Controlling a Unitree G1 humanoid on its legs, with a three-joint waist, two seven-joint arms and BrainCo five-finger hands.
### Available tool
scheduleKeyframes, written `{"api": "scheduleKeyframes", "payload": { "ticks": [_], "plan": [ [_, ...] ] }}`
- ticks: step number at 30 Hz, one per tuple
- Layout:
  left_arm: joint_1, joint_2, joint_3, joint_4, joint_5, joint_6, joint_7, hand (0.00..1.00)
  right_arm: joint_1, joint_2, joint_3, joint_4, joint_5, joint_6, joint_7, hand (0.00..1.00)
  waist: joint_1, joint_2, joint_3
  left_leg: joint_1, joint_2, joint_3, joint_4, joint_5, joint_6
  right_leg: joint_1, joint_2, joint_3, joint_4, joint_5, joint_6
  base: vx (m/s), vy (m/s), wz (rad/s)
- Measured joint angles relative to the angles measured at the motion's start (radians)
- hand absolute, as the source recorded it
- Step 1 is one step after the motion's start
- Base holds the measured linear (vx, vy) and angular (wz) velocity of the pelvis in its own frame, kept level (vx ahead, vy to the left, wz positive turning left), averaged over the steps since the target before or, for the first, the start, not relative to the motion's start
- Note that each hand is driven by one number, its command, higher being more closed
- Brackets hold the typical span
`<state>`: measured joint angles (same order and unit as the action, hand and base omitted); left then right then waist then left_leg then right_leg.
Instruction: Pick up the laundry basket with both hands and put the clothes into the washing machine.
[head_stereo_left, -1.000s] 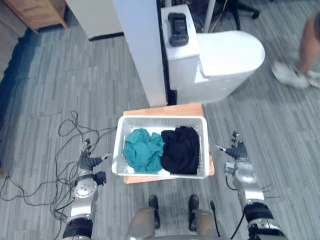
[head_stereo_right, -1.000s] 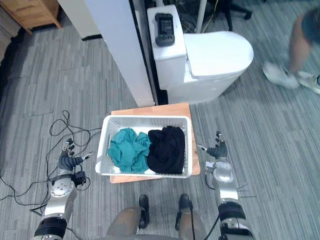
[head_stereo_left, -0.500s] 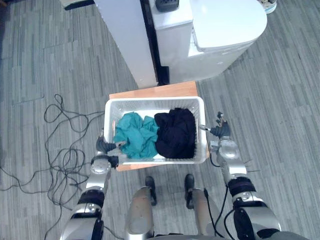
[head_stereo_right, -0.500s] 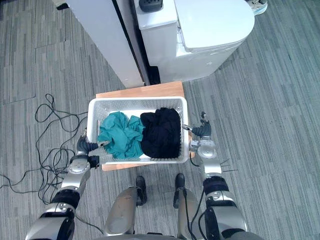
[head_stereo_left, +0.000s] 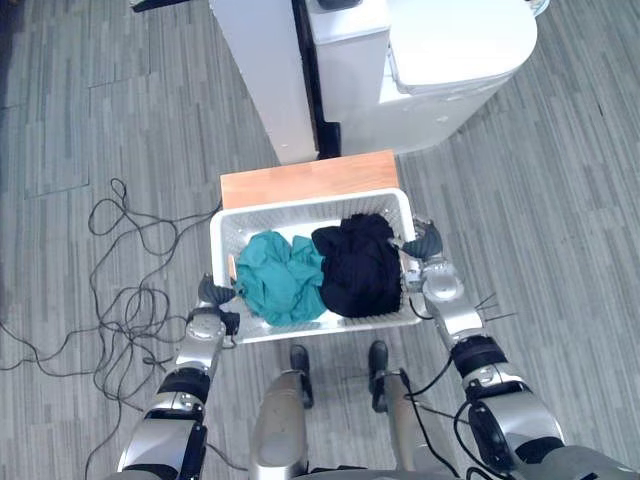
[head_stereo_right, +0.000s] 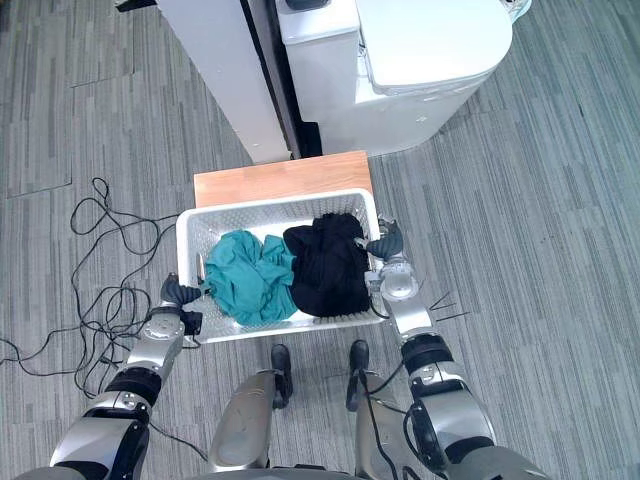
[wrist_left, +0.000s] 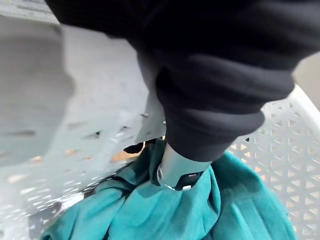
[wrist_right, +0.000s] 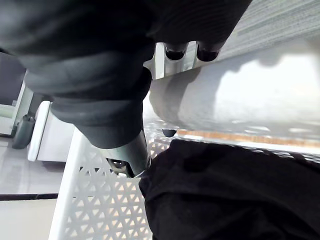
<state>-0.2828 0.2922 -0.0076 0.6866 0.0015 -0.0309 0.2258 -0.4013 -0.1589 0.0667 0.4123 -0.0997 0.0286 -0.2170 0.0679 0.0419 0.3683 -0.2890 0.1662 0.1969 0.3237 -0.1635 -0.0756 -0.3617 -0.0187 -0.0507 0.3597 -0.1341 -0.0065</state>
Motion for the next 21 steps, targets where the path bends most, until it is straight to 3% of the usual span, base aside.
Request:
{"api": "scheduleKeyframes", "payload": {
  "ticks": [5,9,11,15,17,18,19,20,21],
  "plan": [
    [0.2,-0.027,0.0,-0.303,-0.051,-0.002,0.016,1.0,0.216,0.012,-0.037,-0.244,0.009,-0.017,-0.002,1.0,-0.01,-0.009,-0.013,0.071,-0.012,0.0,-0.041,0.01,-0.002,0.071,0.007,0.012,-0.049,0.015,0.003,-0.01,0.01,-0.04],
    [0.313,-0.058,-0.002,-0.409,-0.087,-0.002,0.017,1.0,0.303,0.041,-0.064,-0.322,0.014,-0.029,0.004,1.0,-0.035,-0.024,-0.053,0.1,-0.01,0.016,-0.064,0.01,-0.002,0.101,0.022,0.049,-0.113,0.052,0.008,0.0,0.029,-0.29],
    [0.393,-0.088,-0.013,-0.475,-0.127,-0.002,0.016,1.0,0.374,0.045,-0.071,-0.376,0.019,-0.057,0.008,1.0,-0.058,-0.032,-0.08,0.15,-0.011,0.065,-0.082,0.011,0.0,0.133,0.034,0.108,-0.159,0.087,0.019,0.0,0.073,-0.66],
    [0.434,-0.1,-0.025,-0.578,-0.14,-0.002,0.015,1.0,0.44,0.059,-0.11,-0.459,0.02,-0.071,0.028,1.0,-0.074,-0.042,-0.088,0.2,-0.008,0.152,-0.086,-0.015,0.017,0.139,0.057,0.219,-0.201,0.134,0.042,-0.05,0.054,-1.04],
    [0.438,-0.102,-0.025,-0.614,-0.149,-0.002,0.015,1.0,0.464,0.072,-0.129,-0.492,0.039,-0.092,0.041,1.0,-0.108,-0.044,-0.091,0.229,-0.001,0.25,-0.066,-0.043,0.025,0.147,0.068,0.279,-0.261,0.195,0.063,-0.1,0.072,-1.24],
    [0.439,-0.102,-0.025,-0.617,-0.149,-0.002,0.015,1.0,0.469,0.077,-0.132,-0.499,0.041,-0.093,0.045,1.0,-0.111,-0.047,-0.093,0.243,0.006,0.288,-0.061,-0.051,0.028,0.146,0.067,0.264,-0.294,0.213,0.061,-0.13,0.045,-1.68],
    [0.439,-0.108,-0.024,-0.62,-0.152,-0.002,0.015,1.0,0.474,0.08,-0.135,-0.504,0.052,-0.099,0.046,1.0,-0.112,-0.044,-0.099,0.271,0.025,0.374,-0.065,-0.059,0.034,0.155,0.047,0.183,-0.334,0.175,0.016,-0.1,0.027,-1.93],
    [0.44,-0.11,-0.022,-0.627,-0.16,-0.002,0.015,1.0,0.479,0.088,-0.141,-0.503,0.061,-0.101,0.046,1.0,-0.114,-0.04,-0.104,0.293,0.048,0.458,-0.071,-0.063,0.032,0.132,0.013,0.0,-0.303,0.155,-0.021,-0.07,0.024,-1.96],
    [0.44,-0.109,-0.021,-0.631,-0.161,-0.002,0.015,1.0,0.479,0.095,-0.143,-0.501,0.064,-0.101,0.047,1.0,-0.114,-0.044,-0.107,0.307,0.055,0.5,-0.072,-0.067,0.027,0.121,-0.006,-0.096,-0.278,0.148,-0.031,0.0,-0.025,-2.0]
  ]
}}
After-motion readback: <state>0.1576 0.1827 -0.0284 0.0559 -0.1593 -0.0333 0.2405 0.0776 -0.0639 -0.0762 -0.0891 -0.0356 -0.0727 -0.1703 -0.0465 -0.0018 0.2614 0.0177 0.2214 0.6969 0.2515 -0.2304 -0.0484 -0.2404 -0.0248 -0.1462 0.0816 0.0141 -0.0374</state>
